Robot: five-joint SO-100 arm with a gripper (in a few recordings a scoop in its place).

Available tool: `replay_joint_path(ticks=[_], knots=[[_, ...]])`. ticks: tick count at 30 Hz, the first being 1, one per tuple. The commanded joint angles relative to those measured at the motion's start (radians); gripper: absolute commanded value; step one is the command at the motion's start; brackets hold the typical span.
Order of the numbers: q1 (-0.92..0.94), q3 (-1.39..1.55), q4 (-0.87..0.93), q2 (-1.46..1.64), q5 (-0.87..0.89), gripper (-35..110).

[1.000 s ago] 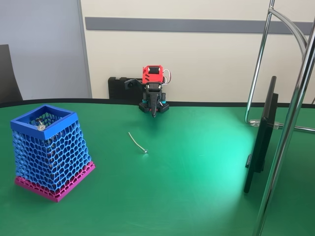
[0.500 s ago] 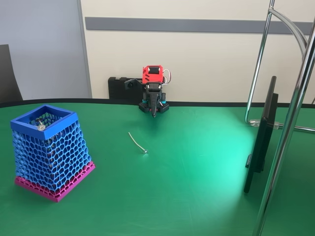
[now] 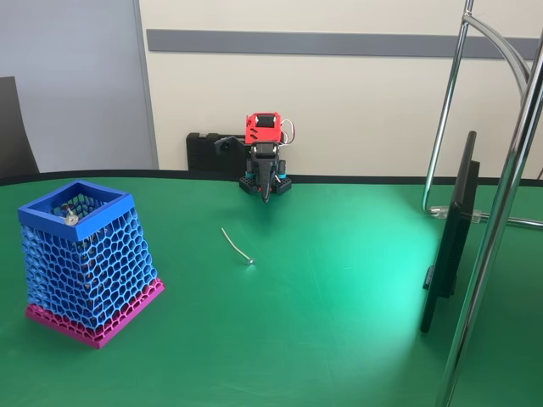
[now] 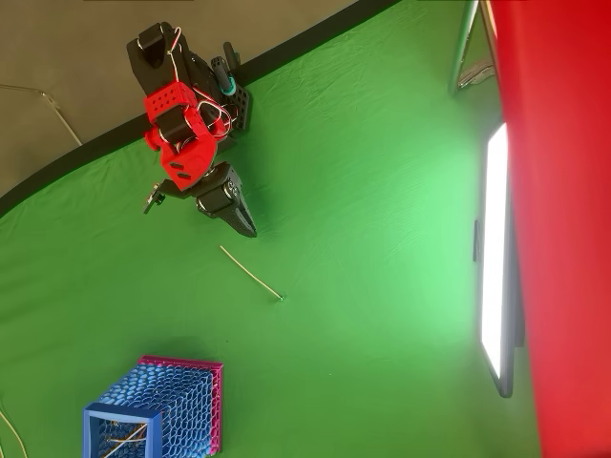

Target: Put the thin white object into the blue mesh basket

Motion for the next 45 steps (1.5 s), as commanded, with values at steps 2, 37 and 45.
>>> replay_joint_path(ticks=[2,37,45], knots=[[0.011,0.000,0.011,0.006,0.015,1],[0.072,-0.792,0.063,-1.232,0.680,1],[0.101,-0.954,0.092,-1.462,0.752,1]])
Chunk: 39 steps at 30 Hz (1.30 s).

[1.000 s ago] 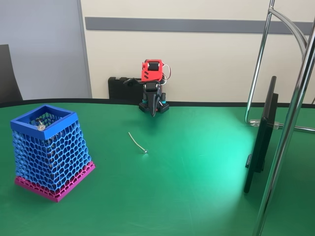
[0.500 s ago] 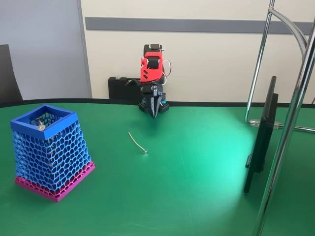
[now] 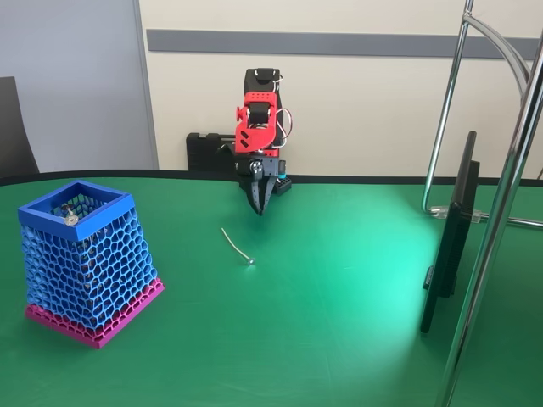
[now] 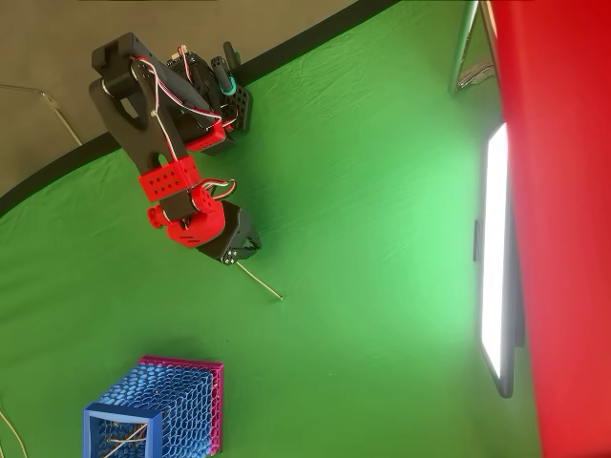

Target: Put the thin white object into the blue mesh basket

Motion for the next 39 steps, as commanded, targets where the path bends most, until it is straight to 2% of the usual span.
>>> replay_joint_path(ticks=[1,19,24,39], knots=[[0.014,-0.083,0.011,-0.052,0.023,1],[0.075,-0.382,0.040,-0.399,0.057,1],[0.084,-0.422,0.021,-0.443,0.046,8],[0.067,-0.477,-0.048,-0.548,0.041,13]])
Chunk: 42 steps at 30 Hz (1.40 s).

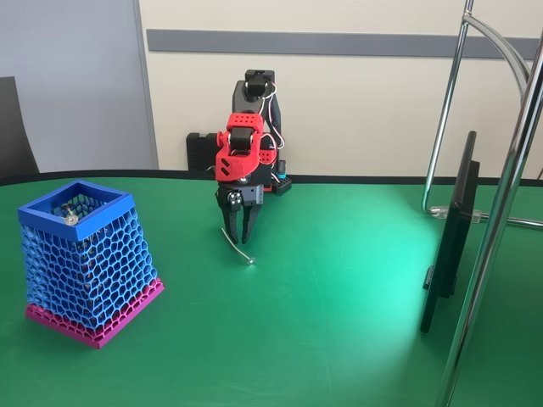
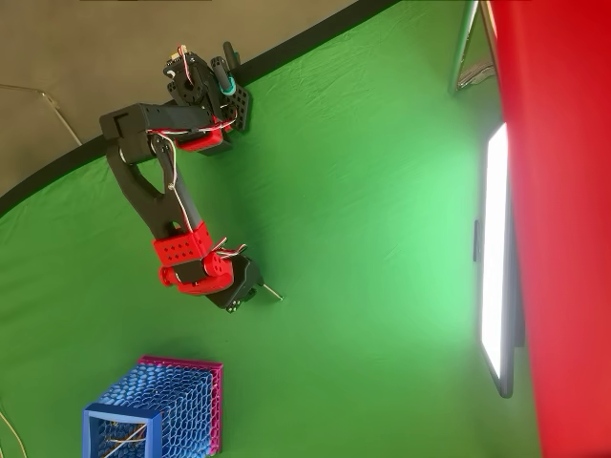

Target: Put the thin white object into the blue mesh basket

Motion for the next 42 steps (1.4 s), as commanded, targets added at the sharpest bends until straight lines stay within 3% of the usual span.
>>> replay_joint_path(ticks=[1,42], knots=[[-0.011,-0.041,-0.018,-0.002,-0.006,13],[-0.071,-0.265,0.055,-0.215,0.003,12]])
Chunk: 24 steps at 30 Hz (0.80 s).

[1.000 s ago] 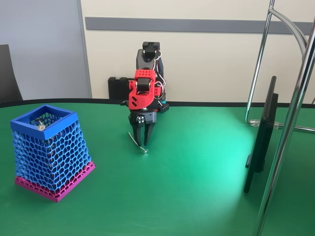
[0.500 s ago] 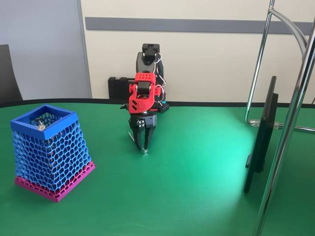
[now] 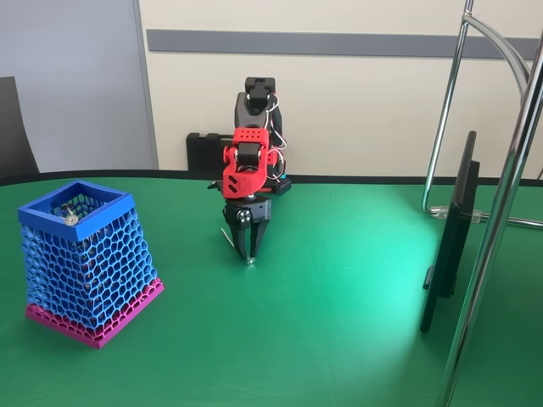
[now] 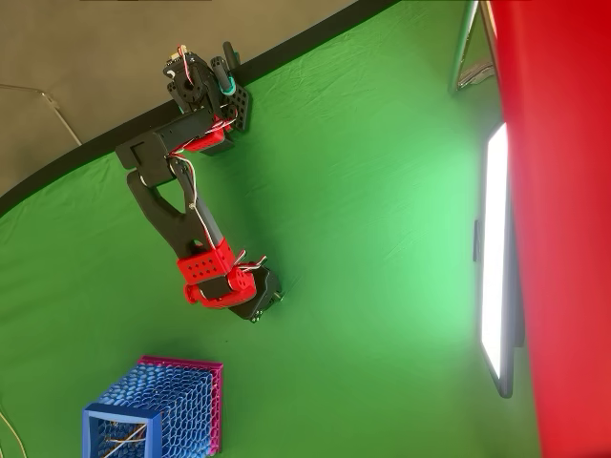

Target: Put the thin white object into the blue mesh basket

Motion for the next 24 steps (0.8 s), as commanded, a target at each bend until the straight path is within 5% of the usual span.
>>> replay_joint_path(ticks=[1,24], knots=[[-0.009,-0.037,0.009,0.005,0.003,11],[-0.005,-0.040,0.015,0.002,0.006,10]])
